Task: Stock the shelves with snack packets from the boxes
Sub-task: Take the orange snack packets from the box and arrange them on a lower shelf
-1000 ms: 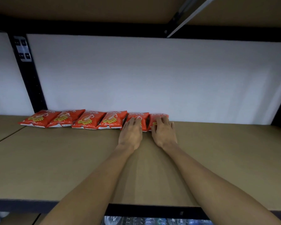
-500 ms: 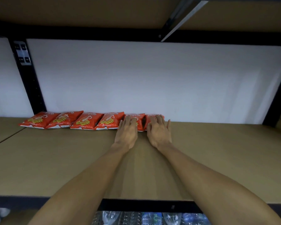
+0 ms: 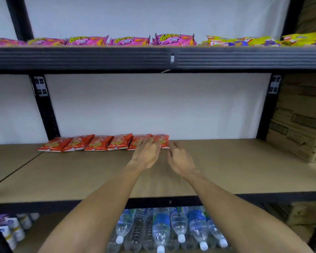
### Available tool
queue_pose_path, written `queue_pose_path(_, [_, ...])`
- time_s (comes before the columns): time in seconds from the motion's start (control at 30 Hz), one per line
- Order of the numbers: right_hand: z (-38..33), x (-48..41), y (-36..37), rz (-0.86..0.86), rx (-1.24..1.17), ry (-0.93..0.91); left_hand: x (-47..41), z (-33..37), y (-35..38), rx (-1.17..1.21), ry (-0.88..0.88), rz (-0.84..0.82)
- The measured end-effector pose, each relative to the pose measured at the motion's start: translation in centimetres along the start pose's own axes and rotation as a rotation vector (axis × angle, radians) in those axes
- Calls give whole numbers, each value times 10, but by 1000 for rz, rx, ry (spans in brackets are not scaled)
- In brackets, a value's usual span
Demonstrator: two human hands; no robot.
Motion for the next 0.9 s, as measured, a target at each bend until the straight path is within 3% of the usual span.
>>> queue_pose_path(0.27, [7,107,-73,65,-43,100,66,89,-33,-63,123,-93])
queue_pose_path(0.57, [64,235,-103,203,-148,273,119,191,-35,131,268,-137])
queue_pose_path(0.9, [153,384,-120,310,-212,584,171,333,30,281,562,-501])
Point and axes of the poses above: each hand's wrist, its own x-axis away from the middle knuckle, its own y-axis out of the palm, z = x × y, the point moved 4 cm from there along -x, towards the middle knuckle, and after that the axes turned 10 degrees about -x, right-handed, at the moved point
